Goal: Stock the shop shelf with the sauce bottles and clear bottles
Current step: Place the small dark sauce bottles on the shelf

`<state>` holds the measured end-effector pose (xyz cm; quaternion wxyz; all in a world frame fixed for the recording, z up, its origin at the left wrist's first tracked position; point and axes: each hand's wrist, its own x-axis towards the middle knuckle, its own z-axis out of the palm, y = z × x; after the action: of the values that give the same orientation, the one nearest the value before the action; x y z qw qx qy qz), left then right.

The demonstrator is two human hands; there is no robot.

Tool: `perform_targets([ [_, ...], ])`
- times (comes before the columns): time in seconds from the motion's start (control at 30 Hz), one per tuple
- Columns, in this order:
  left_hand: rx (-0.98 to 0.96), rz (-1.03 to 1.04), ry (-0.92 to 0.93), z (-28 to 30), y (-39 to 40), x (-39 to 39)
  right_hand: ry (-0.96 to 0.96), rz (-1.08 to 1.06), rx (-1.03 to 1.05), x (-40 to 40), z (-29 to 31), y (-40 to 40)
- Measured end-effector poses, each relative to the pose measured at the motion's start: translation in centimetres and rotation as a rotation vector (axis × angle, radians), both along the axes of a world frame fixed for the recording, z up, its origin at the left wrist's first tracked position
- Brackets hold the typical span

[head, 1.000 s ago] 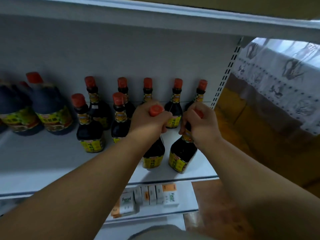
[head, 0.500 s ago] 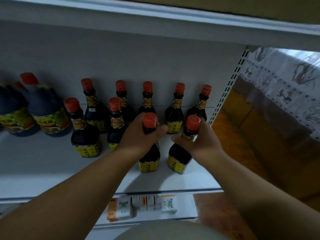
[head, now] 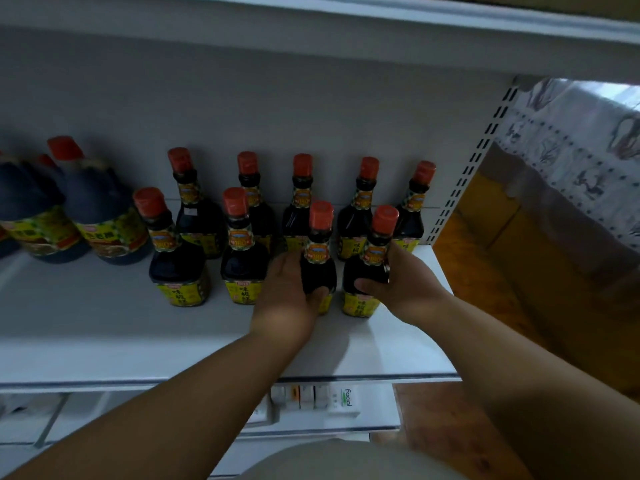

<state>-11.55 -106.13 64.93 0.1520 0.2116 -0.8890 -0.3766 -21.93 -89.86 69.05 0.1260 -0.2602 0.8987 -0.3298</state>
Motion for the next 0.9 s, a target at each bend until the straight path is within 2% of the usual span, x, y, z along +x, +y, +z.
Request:
perform_targets([
  [0.2, -0.032, 0.032, -0.106, 0.8, -0.2, -1.7, 0.040, 0.053, 0.064, -2.3, 0.1, -0.6],
  [0.4, -0.089, 0.056, -0.099, 1.4, -0.3, -1.9, 0.039, 0.099, 0.064, -3.4, 0.6, -0.6],
  [0.9, -0.100, 0.028, -0.145, 1.4, -0.9, -2.0, 0.056, 0.054, 0.025, -2.5, 0.5, -0.6],
])
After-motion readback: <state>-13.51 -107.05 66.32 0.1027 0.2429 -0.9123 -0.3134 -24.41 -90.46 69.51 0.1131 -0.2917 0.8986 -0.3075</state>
